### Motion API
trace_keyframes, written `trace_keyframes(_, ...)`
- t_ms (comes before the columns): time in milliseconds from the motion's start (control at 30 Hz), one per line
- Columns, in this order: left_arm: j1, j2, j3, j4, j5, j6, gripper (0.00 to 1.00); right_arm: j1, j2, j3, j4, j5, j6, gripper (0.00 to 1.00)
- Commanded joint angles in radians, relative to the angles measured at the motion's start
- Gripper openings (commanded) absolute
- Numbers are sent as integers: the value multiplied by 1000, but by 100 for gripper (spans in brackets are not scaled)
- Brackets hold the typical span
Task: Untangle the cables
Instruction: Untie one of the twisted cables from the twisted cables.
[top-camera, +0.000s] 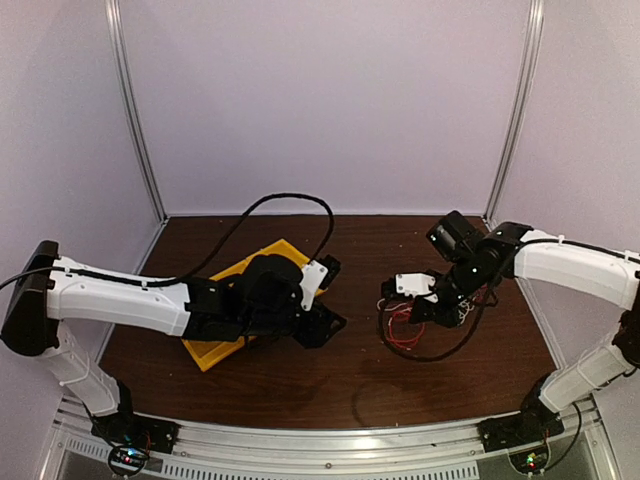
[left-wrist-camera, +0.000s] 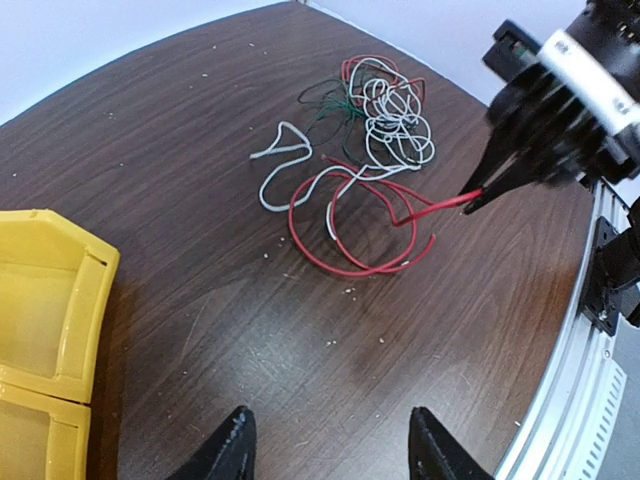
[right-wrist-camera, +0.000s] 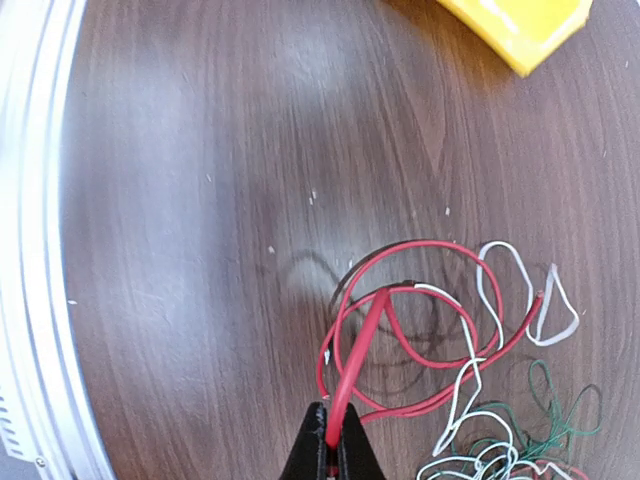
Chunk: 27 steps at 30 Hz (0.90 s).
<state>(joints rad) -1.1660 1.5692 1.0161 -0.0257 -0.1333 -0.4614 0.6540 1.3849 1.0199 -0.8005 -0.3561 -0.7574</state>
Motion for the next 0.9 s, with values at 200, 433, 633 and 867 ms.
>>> trace_keyframes(200, 1, -123, -109, 135, -22, 85, 53, 24, 12, 348, -282, -266, -39, 0)
trace_keyframes(433, 1, -124, -200, 348, 58, 135, 55, 24, 9, 470, -341, -316, -42, 0)
trace_keyframes(633, 2, 57, -119, 384, 62, 145, 57, 22, -35, 466, -348, -308, -27, 0)
trace_keyframes(867, 2, 311, -24, 588, 76, 161, 59, 3, -88, 504, -356, -269, -5, 0)
